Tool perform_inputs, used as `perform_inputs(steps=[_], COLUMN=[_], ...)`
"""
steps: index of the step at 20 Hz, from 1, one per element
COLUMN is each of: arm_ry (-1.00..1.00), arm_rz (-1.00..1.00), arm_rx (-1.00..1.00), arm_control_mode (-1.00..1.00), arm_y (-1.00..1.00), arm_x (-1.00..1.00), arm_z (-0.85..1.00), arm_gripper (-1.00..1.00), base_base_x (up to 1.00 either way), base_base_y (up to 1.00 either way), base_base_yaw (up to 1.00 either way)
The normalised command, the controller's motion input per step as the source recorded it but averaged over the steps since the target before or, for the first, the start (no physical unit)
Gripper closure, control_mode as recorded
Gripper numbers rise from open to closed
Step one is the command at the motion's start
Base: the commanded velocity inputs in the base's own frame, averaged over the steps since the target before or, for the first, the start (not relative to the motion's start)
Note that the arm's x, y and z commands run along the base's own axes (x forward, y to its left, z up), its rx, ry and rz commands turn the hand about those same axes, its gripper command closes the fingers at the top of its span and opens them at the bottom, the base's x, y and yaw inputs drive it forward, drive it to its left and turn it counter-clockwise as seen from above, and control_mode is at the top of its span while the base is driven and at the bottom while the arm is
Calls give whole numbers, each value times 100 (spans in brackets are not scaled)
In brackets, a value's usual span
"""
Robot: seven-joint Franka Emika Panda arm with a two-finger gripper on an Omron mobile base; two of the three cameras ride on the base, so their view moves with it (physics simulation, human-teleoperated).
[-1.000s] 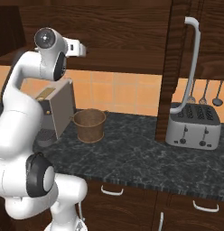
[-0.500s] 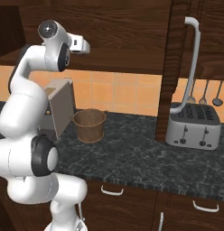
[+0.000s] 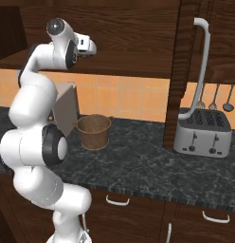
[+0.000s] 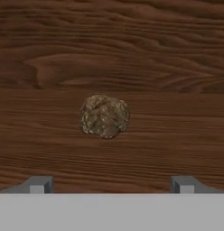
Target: Open the cabinet, pick up the bread from the cabinet and place it in the basket. Then move the basket to the dining counter.
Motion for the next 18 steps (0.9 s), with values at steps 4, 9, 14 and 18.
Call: perform_inputs(steps=[4,9,14,18], arm_ry=[7,6,1,1], arm_rz=[0,0,0,0], arm_rx=[0,0,-1,-1], arm_control_mode=[-100,-100,-100,-100], arm_y=[15,19,6,7], arm_x=[40,37,35,33], arm_z=[4,0,0,0], arm_gripper=[-100,-100,-100,-100], base_base_x=[0,0,0,0], base_base_y=[0,0,0,0], base_base_yaw=[0,0,0,0])
